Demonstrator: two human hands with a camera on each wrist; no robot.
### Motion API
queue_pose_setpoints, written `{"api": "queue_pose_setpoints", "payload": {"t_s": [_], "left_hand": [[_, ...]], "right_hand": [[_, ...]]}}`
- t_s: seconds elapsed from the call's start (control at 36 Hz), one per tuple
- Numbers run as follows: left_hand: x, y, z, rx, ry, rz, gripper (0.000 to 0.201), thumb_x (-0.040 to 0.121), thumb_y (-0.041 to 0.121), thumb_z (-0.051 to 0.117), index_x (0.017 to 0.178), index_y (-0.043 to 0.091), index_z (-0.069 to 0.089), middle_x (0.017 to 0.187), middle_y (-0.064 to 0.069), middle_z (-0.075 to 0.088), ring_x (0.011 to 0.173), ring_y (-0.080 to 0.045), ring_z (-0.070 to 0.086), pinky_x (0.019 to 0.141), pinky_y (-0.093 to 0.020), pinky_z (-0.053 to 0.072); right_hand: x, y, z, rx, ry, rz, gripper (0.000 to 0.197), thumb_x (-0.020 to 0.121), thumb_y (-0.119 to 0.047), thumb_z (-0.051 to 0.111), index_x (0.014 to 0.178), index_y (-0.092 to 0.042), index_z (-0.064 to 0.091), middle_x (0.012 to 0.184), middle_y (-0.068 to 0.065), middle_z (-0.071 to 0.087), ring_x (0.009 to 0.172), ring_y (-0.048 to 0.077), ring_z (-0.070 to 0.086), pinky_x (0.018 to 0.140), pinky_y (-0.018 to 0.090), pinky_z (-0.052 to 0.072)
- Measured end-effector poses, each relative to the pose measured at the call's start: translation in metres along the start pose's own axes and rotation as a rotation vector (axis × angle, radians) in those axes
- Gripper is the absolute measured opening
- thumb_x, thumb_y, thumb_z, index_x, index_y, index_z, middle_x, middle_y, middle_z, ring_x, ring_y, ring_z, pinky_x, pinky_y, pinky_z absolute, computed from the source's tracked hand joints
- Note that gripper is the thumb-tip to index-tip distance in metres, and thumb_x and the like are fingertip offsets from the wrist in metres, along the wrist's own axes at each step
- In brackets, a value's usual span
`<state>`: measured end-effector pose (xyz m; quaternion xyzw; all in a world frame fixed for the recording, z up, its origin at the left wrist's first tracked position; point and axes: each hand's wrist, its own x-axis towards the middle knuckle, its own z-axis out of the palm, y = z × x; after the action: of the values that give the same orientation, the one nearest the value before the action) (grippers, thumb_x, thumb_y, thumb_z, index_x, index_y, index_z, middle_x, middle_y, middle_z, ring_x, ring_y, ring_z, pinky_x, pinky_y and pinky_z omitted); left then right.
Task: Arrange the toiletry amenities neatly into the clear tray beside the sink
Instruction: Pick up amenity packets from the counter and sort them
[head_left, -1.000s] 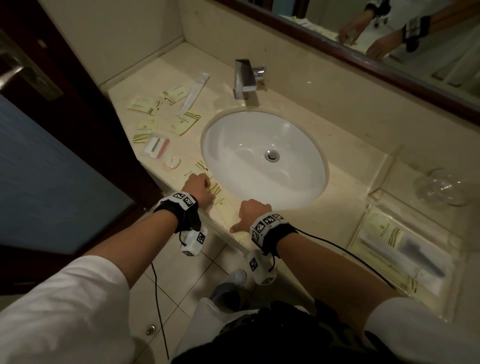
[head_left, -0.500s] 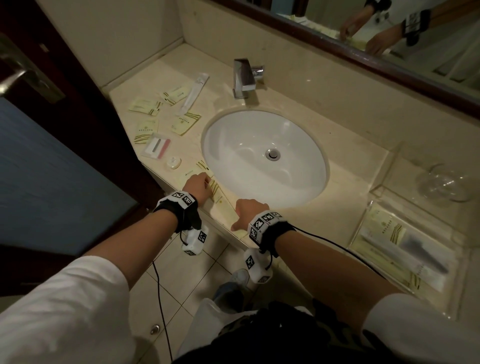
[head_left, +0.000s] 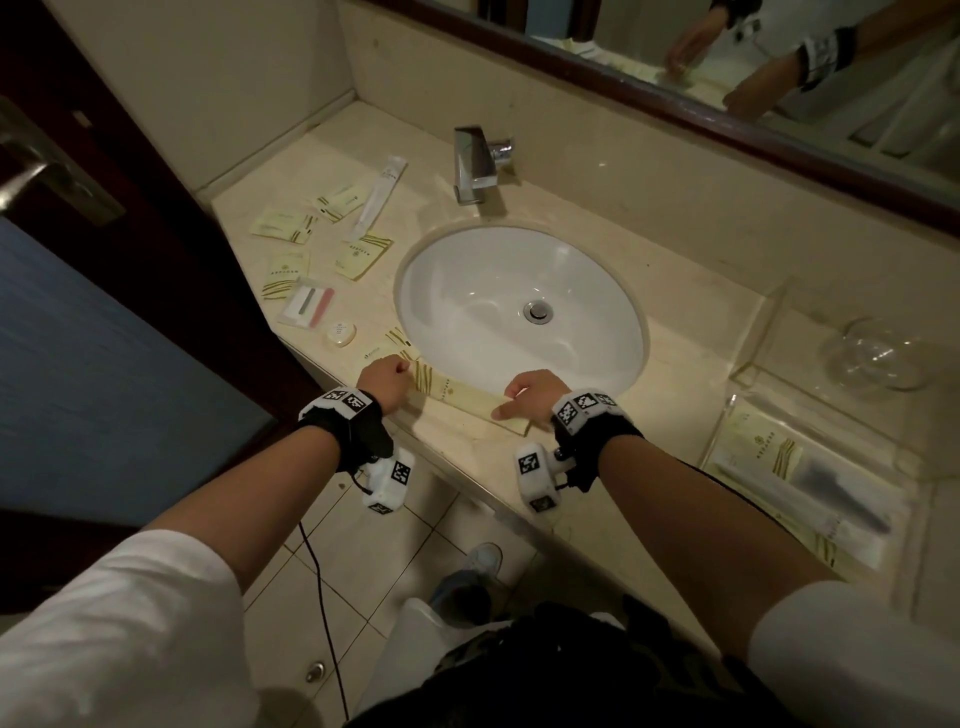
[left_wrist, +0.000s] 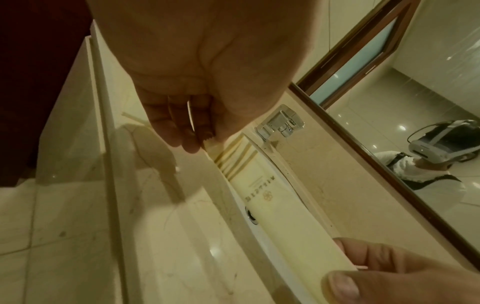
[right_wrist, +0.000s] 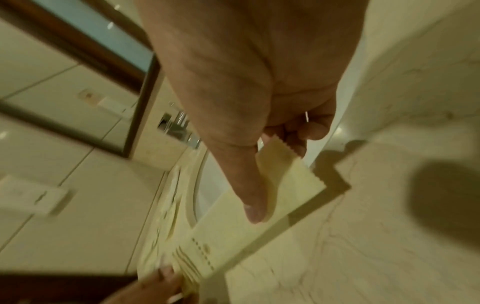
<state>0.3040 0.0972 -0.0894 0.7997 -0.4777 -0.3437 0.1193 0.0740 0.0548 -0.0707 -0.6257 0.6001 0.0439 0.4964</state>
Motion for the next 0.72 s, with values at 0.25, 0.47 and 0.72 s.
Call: {"api": "queue_pose_setpoints", "payload": {"t_s": [0.25,0.47,0.72], "left_hand": [[0.0,0.023,0.005,-0.289,-0.098,-0.035,0.024,0.097,0.011,0.043,0.077,0.012,0.055,0.091,-0.014,0.06,0.083,-0.025,0.057,0.082,-0.037,0.047],[0.0,0.064,0.017,-0.371,-0.195,0.029,0.021,0.096,0.012,0.043,0.076,0.013,0.052,0.093,-0.012,0.057,0.083,-0.025,0.057,0.069,-0.029,0.041],[-0.001,0.114,0.037,-0.324,-0.333,0.149,0.023,0.095,0.022,0.05,0.073,0.018,0.052,0.082,-0.003,0.056,0.068,-0.014,0.052,0.062,-0.025,0.038]], "right_hand": [[-0.009,0.027,-0.025,0.65,0.1,0.129,0.018,0.077,-0.016,0.079,0.085,-0.015,0.062,0.077,0.002,0.056,0.063,0.013,0.046,0.067,0.027,0.042],[-0.02,0.054,-0.038,0.974,0.235,0.149,0.027,0.076,-0.011,0.079,0.098,-0.012,0.064,0.093,0.004,0.067,0.078,0.015,0.059,0.053,0.021,0.04],[-0.043,0.088,-0.059,1.153,0.402,0.176,0.013,0.082,-0.004,0.072,0.09,-0.005,0.061,0.076,0.005,0.058,0.045,0.009,0.048,0.04,0.014,0.036]]}}
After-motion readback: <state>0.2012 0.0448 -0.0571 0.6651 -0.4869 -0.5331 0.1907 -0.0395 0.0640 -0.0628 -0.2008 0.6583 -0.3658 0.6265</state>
